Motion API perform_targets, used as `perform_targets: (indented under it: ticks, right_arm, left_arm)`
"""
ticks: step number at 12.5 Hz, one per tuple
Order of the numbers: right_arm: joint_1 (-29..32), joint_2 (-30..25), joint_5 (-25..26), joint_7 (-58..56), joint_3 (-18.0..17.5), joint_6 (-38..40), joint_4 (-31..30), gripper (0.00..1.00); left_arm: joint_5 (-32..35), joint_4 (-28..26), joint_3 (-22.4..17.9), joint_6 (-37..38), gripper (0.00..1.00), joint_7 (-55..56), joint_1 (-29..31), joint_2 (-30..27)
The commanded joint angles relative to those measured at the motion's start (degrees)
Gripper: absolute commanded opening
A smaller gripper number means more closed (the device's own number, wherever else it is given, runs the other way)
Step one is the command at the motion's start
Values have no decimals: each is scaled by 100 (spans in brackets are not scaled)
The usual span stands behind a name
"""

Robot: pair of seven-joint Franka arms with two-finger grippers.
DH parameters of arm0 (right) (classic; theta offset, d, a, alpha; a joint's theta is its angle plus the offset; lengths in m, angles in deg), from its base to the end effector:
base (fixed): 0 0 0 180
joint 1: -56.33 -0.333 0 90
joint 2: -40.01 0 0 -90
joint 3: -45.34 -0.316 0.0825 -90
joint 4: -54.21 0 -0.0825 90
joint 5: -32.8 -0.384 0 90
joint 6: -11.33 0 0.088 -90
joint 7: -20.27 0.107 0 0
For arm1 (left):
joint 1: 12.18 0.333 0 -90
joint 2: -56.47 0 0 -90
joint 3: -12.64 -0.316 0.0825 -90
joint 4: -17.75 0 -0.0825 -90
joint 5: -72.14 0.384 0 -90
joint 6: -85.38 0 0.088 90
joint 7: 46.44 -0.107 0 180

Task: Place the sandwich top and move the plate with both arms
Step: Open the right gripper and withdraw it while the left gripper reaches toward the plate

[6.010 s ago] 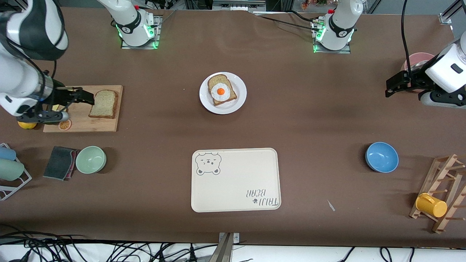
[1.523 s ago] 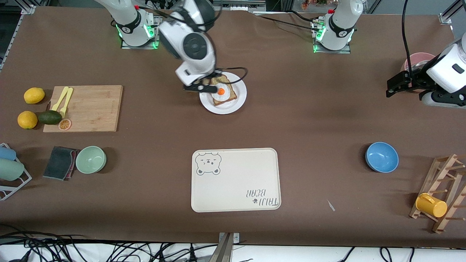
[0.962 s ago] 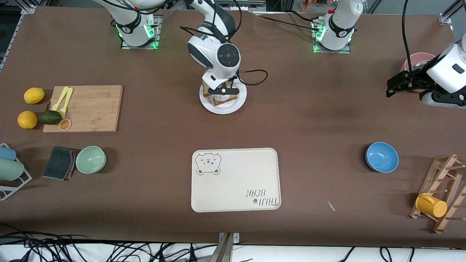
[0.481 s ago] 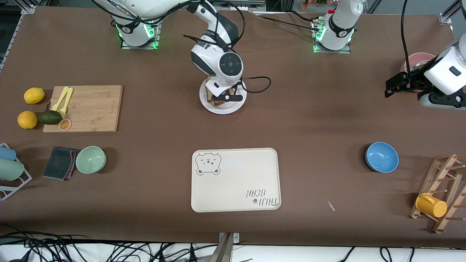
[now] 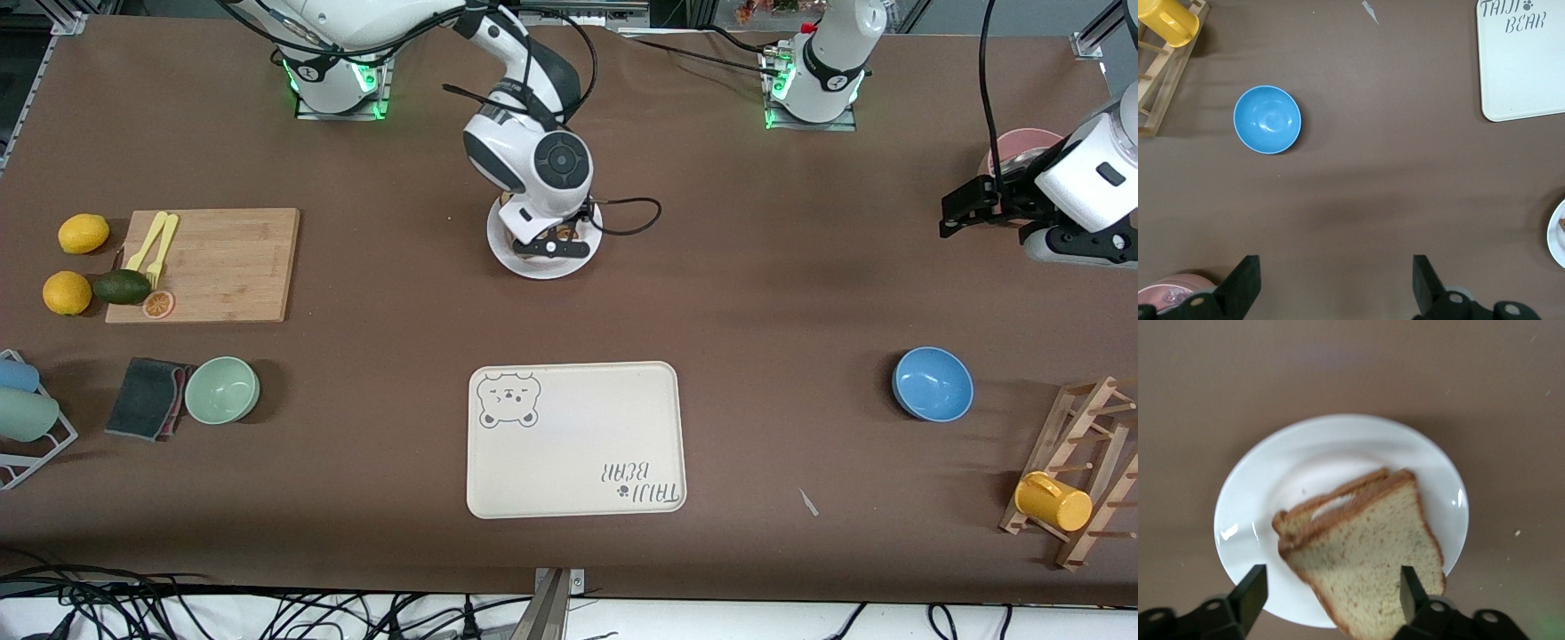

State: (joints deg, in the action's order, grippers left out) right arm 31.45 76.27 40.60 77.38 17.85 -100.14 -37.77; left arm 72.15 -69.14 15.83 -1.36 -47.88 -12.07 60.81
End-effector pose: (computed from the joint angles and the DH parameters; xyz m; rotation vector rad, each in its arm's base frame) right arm 0.4424 0.4953 0.2755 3.0304 -0.1032 -0.3968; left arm 0.5704 -0.0294 0.6026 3.1338 -0.1237 -0.1228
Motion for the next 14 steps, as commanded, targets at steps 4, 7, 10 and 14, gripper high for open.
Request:
perform_targets:
  ticks: [4,7,10,14]
  right_arm:
    - [860,-559,47,-42,78,56,189,100]
    - [1038,-1224,-276,-498,488,12,-11,100]
    - [1108,-1990,-902,-1812,1376,475,-179,100]
    - [2081,-3000,-902,-3070,1502,705,-785,100]
  left_arm:
    - [-123,-21,41,569,100,-66,7,40]
    - [-736,-100,50,667,100,-101,-28,364]
    - [-1833,-275,50,667,100,-110,24,813]
    - [-3373,-802,59,291,100,-128,34,1323]
